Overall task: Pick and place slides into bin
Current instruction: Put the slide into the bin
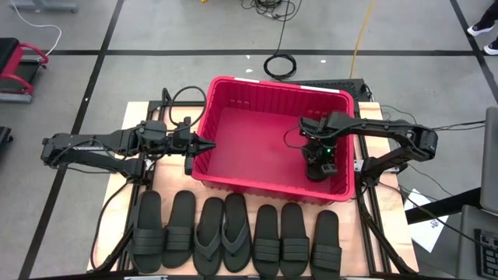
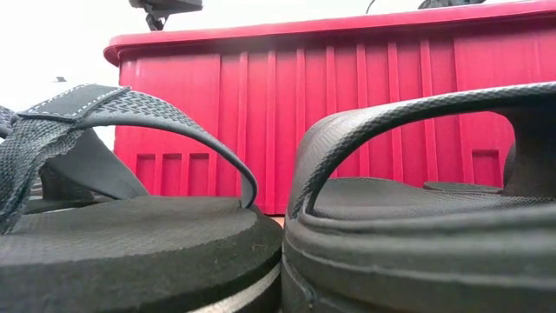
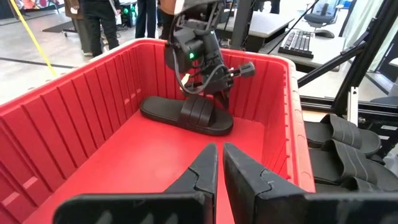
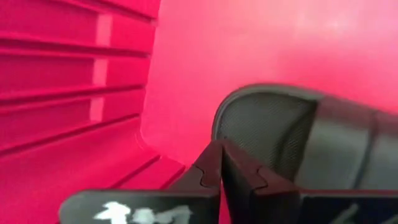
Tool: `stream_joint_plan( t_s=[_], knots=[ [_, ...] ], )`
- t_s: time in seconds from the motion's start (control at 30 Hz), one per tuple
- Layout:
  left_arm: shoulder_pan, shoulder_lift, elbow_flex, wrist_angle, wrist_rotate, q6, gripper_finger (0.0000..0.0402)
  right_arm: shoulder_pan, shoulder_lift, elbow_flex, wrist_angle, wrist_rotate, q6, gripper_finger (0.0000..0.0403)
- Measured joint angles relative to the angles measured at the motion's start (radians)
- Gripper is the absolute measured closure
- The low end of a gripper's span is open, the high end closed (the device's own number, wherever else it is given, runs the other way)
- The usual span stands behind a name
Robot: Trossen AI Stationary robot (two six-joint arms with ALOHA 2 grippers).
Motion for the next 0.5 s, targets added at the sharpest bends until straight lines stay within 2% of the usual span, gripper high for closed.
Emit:
stream_joint_plan(
  t_s=[0.07, 0.17, 0.23, 0.5],
  knots=[
    [0.000, 0.000, 0.000, 0.000, 0.000, 0.000, 0.0376, 0.000, 0.000, -0.033, 0.024, 0.032, 0.027, 0.0403],
    [0.000, 0.000, 0.000, 0.000, 0.000, 0.000, 0.0376, -0.001, 0.001, -0.064, 0.056, 0.156, 0.076, 0.0403],
    [0.000, 0.000, 0.000, 0.000, 0.000, 0.000, 0.0376, -0.002, 0.001, -0.068, 0.060, 0.196, 0.087, 0.0403],
    [0.000, 0.000, 0.000, 0.000, 0.000, 0.000, 0.0376, -0.010, 0.000, -0.058, 0.098, 0.201, 0.142, 0.0403]
  ],
)
